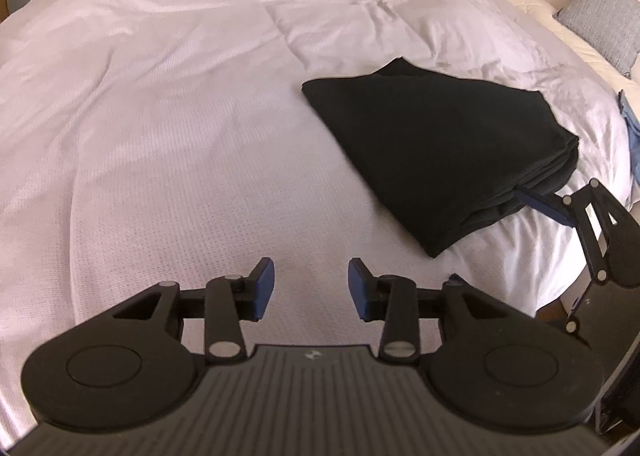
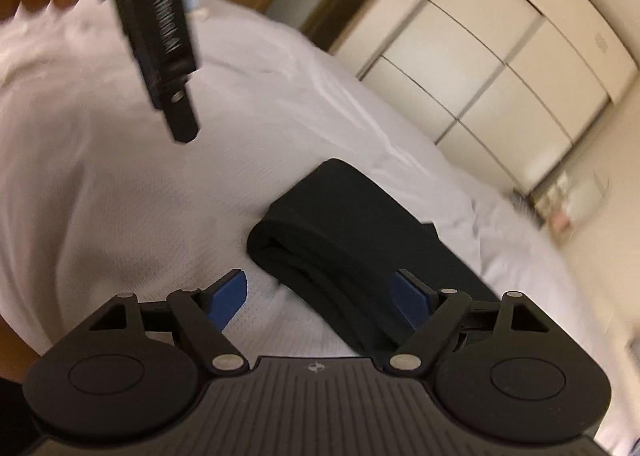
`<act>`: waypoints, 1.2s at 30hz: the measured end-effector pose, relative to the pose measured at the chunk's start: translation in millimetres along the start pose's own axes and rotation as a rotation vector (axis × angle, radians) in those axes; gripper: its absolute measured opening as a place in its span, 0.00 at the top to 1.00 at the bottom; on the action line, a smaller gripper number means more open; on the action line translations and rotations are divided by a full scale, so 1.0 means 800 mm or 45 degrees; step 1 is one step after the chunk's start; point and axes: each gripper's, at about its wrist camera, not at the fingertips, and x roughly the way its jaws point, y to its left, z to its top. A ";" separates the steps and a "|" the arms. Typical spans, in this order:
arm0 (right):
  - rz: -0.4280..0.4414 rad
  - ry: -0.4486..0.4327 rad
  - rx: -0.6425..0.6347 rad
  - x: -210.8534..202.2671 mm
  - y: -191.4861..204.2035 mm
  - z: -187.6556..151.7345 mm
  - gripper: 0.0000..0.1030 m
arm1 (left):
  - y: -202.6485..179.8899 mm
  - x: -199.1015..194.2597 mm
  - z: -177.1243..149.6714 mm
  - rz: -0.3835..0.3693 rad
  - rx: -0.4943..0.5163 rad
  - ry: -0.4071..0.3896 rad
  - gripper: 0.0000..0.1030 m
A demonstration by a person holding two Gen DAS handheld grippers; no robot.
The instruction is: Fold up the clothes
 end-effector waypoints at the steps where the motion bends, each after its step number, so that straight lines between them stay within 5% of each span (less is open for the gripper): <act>1: -0.002 0.000 -0.034 0.005 0.005 0.002 0.21 | 0.002 0.004 0.002 0.008 -0.001 0.006 0.66; 9: -0.063 -0.041 -0.309 0.048 0.043 0.003 0.30 | 0.011 0.029 0.024 0.006 0.023 0.018 0.65; 14: -0.010 -0.027 -0.202 0.064 0.030 0.005 0.68 | 0.007 0.045 0.045 -0.013 0.057 0.011 0.65; 17: 0.111 -0.022 0.182 0.058 -0.017 0.001 0.85 | 0.006 0.052 0.063 -0.014 0.064 -0.009 0.65; 21: 0.358 -0.072 0.968 0.046 -0.131 -0.026 0.87 | -0.004 0.059 0.096 -0.018 0.100 -0.052 0.65; 24: 0.401 -0.165 1.406 0.031 -0.213 -0.072 0.87 | -0.026 0.062 0.124 -0.037 0.161 -0.104 0.64; 29: 0.198 -0.265 1.829 -0.016 -0.314 -0.177 0.87 | -0.078 0.083 0.167 -0.105 0.264 -0.163 0.62; 31: 0.060 -0.218 1.928 -0.017 -0.341 -0.222 0.86 | -0.105 0.100 0.179 -0.141 0.304 -0.162 0.62; 36: -0.030 -0.043 2.192 0.010 -0.363 -0.313 0.86 | -0.177 0.153 0.191 -0.234 0.367 -0.077 0.62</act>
